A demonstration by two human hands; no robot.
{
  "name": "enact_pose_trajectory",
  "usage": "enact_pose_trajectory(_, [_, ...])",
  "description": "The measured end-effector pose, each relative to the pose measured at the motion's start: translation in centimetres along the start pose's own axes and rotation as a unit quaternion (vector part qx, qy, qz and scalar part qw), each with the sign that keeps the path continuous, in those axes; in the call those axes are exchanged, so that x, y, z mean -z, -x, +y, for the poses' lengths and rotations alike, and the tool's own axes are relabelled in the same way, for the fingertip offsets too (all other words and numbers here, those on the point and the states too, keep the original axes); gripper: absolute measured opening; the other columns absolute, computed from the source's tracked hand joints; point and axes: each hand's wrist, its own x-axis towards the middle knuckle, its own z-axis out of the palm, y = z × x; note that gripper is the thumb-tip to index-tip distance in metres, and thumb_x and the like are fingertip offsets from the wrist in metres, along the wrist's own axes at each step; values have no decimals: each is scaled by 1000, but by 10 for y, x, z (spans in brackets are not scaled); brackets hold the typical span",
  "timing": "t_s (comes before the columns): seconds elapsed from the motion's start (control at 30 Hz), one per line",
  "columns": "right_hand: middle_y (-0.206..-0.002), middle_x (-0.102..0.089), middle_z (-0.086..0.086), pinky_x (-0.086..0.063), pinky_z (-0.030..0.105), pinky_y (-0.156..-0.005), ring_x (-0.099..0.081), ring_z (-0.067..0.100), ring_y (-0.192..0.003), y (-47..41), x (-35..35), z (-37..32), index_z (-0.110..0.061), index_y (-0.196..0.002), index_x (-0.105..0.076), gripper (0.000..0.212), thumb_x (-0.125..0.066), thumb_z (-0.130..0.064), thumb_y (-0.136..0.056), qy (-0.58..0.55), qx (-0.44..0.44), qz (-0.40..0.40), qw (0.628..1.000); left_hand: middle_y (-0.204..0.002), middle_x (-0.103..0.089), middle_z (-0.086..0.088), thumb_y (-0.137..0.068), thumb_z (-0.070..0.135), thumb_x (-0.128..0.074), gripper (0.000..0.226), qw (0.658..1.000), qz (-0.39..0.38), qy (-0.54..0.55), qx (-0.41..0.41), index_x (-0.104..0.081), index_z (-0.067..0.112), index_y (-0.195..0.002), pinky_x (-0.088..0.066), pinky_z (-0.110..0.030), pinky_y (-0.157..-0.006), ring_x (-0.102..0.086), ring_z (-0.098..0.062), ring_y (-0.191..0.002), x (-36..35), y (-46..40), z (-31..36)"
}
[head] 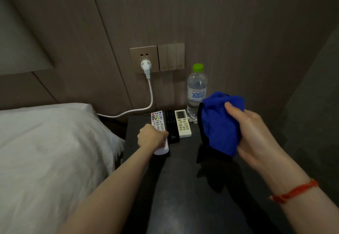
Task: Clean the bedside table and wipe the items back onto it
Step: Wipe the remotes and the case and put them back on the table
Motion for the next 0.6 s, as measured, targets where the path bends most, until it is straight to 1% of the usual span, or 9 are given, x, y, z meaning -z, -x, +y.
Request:
enact_pose_trajectory(0.1, [-95, -70, 7, -52, 26, -74, -66, 16, -86, -7, 6, 3, -12, -97, -65, 16, -52, -20, -91, 7, 4, -5, 1000, -123, -59, -17, -74, 40, -74, 60, 999, -1, -35, -5, -56, 3, -118, -49, -37, -81, -58, -34, -111, -13, -14, 5])
enact_pose_trajectory(0.23, [-90, -71, 4, -51, 24, -69, -67, 13, -82, -12, 11, 8, -13, -96, -66, 17, -52, -21, -91, 20, 3, -7, 1000, -123, -59, -17, -75, 40, -73, 58, 999, 9, -36, 1, -56, 3, -116, -50, -38, -83, -58, -34, -111, -25, -26, 5])
enact_pose_trajectory(0.33, [-90, -71, 3, -49, 25, -69, -67, 14, -84, -15, 14, 11, -15, -94, -65, 15, -52, -23, -90, 34, 2, -8, 999, -119, -61, -17, -75, 45, -72, 60, 999, 13, -43, -2, -57, 3, -115, -50, -38, -82, -59, -34, -109, -30, -28, 3])
enact_pose_trajectory(0.4, [-90, -70, 4, -49, 25, -69, -66, 15, -84, -15, 14, 13, -14, -94, -65, 16, -52, -23, -90, 37, -1, -9, 999, -115, -63, -16, -74, 50, -70, 61, 999, 10, -47, -5, -59, 4, -111, -53, -38, -83, -61, -34, -105, -33, -28, 2])
enact_pose_trajectory(0.5, [-94, -70, 5, -49, 26, -71, -66, 16, -88, -14, 11, 16, -14, -97, -65, 17, -52, -23, -90, 40, -3, -13, 999, -117, -61, -17, -78, 56, -62, 63, 999, 5, -45, -1, -59, 4, -113, -53, -41, -84, -59, -34, -106, -32, -27, 2])
enact_pose_trajectory(0.6, [-97, -70, 6, -49, 27, -73, -66, 18, -90, -11, 5, 18, -14, -97, -65, 17, -52, -23, -91, 42, -4, -22, 999, -123, -57, -19, -87, 49, -54, 56, 999, 12, -31, -8, -56, 2, -119, -49, -41, -88, -56, -35, -112, -24, -24, 2])
